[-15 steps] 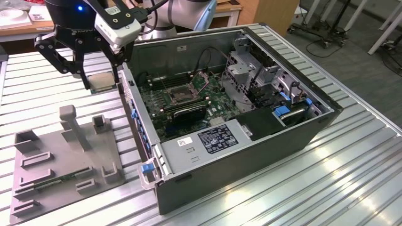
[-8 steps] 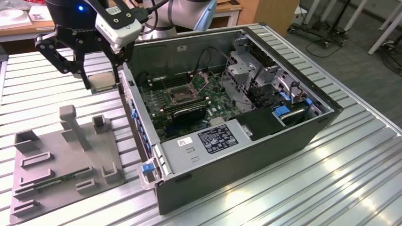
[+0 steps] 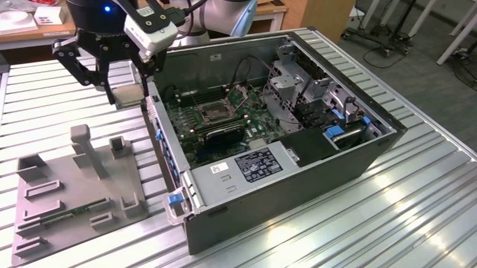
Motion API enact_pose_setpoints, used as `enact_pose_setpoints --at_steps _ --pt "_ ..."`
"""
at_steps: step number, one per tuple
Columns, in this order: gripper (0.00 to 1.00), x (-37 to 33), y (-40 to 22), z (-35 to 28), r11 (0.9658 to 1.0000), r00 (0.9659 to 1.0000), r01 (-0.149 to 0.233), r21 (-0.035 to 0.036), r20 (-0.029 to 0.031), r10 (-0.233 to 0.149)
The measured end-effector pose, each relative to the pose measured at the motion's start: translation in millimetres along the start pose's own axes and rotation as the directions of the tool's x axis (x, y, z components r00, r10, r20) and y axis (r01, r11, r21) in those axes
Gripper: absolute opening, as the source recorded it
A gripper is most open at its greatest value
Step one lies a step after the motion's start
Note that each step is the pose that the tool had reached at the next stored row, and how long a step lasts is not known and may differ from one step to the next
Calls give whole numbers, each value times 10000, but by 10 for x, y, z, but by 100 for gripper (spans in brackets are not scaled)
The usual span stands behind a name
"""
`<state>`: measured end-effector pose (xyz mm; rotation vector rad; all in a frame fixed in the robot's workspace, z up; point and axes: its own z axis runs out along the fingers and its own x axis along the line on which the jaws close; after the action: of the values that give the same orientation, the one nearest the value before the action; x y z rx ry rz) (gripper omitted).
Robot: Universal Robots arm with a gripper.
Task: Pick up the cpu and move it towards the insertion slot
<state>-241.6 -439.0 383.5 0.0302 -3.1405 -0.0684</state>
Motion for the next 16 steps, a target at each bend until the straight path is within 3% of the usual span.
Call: enact_pose_setpoints --at_steps 11,16 --pt "55 -220 -4 0 10000 10000 0 -1 1 0" --pt "55 -246 -5 0 10000 10000 -1 -1 1 1"
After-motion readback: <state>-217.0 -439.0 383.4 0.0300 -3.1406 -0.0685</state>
